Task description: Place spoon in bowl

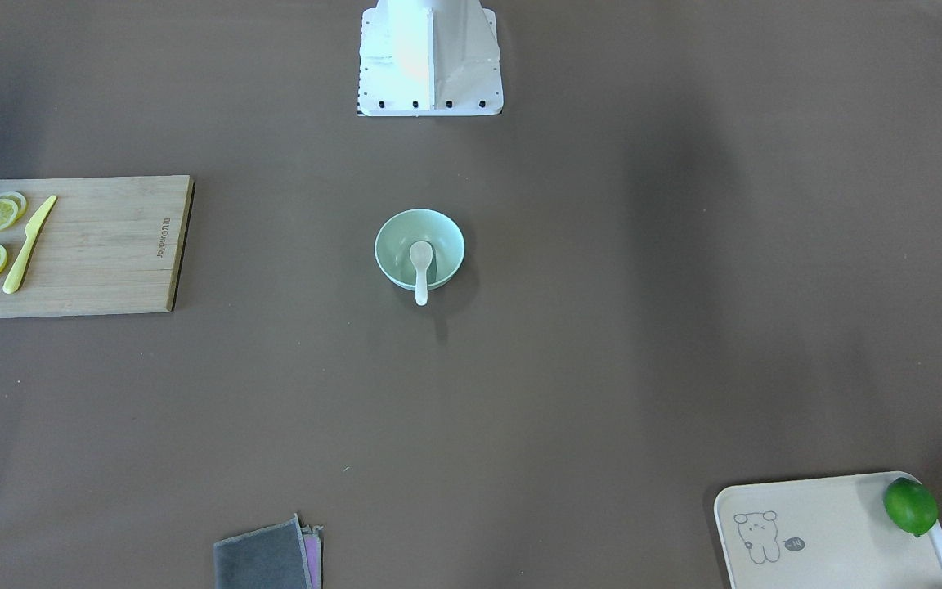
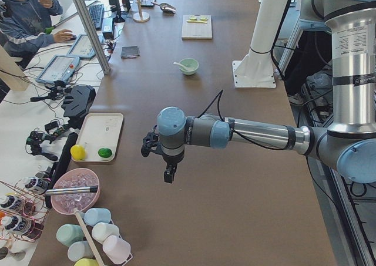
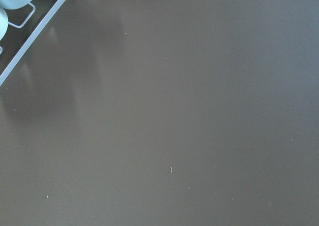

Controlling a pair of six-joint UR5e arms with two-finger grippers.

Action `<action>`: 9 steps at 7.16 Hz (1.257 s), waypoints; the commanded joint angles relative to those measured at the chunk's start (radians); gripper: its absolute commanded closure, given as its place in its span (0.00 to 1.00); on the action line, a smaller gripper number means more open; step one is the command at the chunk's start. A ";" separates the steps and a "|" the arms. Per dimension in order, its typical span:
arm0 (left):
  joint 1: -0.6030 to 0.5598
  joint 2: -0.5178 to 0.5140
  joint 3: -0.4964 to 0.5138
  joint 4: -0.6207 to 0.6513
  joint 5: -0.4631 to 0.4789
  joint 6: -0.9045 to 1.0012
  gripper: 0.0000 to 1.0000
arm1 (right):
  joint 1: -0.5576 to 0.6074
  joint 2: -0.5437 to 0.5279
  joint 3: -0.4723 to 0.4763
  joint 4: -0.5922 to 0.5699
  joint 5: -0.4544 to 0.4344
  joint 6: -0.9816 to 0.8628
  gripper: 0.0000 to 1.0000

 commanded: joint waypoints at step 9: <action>0.000 0.001 0.018 0.000 0.001 0.003 0.02 | 0.001 -0.003 0.000 0.000 0.001 0.000 0.00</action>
